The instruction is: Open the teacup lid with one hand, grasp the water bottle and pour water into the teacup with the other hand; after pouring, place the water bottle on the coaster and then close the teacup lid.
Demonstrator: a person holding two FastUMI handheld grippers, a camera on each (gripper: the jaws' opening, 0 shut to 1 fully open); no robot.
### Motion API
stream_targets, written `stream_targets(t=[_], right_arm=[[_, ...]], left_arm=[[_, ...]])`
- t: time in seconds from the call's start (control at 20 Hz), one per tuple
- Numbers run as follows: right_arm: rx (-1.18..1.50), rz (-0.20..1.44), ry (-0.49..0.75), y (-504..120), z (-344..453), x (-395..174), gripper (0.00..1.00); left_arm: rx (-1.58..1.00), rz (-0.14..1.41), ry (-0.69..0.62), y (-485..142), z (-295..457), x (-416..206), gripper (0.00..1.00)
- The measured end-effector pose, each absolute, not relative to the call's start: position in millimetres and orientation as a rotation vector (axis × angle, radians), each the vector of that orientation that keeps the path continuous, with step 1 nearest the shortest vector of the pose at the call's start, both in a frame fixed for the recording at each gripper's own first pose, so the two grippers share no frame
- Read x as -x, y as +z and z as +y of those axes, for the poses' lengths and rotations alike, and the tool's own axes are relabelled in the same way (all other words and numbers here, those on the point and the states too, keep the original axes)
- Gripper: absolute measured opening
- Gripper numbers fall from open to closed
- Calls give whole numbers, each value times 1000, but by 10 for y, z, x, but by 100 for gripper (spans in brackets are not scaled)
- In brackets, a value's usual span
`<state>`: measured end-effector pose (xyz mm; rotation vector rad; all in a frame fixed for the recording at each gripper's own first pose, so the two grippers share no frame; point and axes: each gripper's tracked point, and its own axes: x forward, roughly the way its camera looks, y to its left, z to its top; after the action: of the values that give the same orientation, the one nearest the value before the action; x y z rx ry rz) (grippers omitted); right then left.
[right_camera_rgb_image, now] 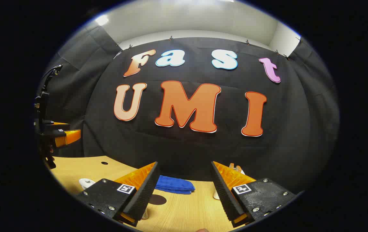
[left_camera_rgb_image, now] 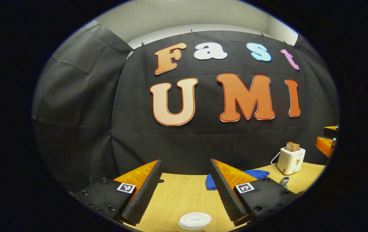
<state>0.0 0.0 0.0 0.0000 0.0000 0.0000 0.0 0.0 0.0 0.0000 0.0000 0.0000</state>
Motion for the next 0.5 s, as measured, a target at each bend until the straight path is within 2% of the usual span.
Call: stream_targets(t=[0.05,0.1,0.2,0.25,0.45,0.5], right_arm=[[1,-3,2,-2,13,-8,95],[4,-5,0,5,12,-5,95],[7,-10,-2,20,14,-21,95],[4,-14,-1,21,17,-13,95],[-9,-17,5,44,21,-9,95],[-9,-17,6,48,20,-6,95]], left_arm=[[1,0,-5,-5,-17,4,97],[1,-2,-5,1,-14,2,100],[4,-10,-9,18,-23,12,96],[6,-14,-17,33,-44,13,100],[11,-29,-26,76,-72,30,100],[8,-29,-22,69,-53,24,97]])
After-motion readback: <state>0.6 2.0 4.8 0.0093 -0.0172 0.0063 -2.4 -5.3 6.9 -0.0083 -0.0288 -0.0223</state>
